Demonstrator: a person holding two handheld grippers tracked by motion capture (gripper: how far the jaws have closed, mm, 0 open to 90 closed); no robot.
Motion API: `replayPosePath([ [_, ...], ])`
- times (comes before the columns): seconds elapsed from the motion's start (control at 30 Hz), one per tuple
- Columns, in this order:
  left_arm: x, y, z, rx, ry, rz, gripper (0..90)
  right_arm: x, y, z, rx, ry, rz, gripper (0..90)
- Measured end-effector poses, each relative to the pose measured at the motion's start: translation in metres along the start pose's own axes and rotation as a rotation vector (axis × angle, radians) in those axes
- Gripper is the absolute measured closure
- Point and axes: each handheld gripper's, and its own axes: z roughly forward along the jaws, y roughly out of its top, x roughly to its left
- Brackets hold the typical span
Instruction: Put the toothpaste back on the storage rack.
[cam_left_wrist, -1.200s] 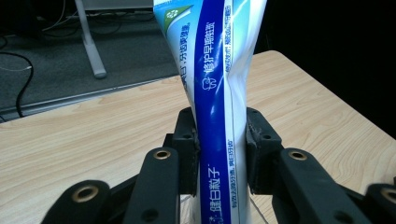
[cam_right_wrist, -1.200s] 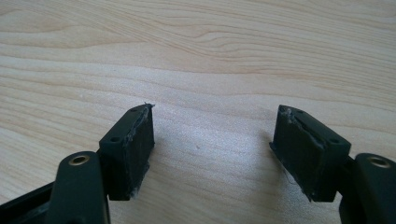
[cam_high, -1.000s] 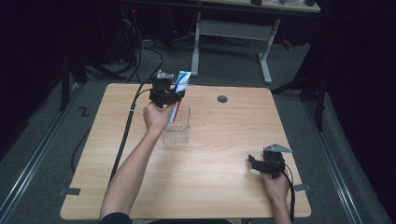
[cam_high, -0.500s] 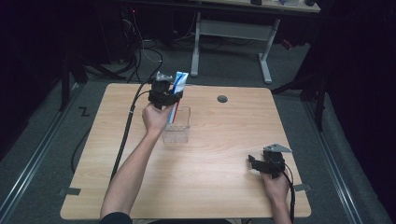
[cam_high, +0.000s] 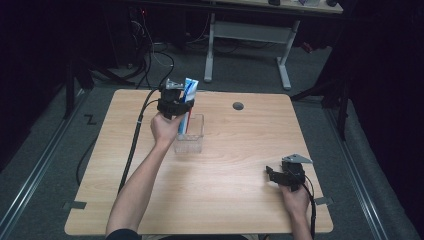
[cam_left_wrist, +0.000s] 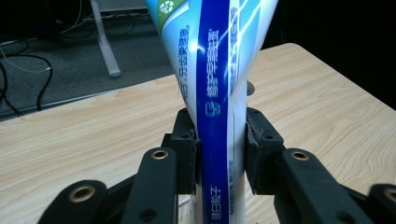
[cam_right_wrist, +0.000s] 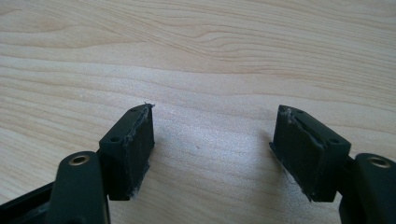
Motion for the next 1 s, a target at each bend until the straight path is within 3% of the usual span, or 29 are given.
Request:
replayPosePath([
  [0.5,-0.001,-0.008,-0.001,0.041,-0.013,0.003,71.2,0.0,0.0,0.0,0.0,0.0,-0.002,29.4],
  [0.8,-0.003,-0.01,-0.005,0.073,0.0,0.036,71.4,0.0,0.0,0.0,0.0,0.0,0.0,29.3],
  [1.0,-0.003,-0.014,-0.005,0.085,-0.005,0.026,71.3,0.0,0.0,0.0,-0.001,0.0,-0.002,29.4],
])
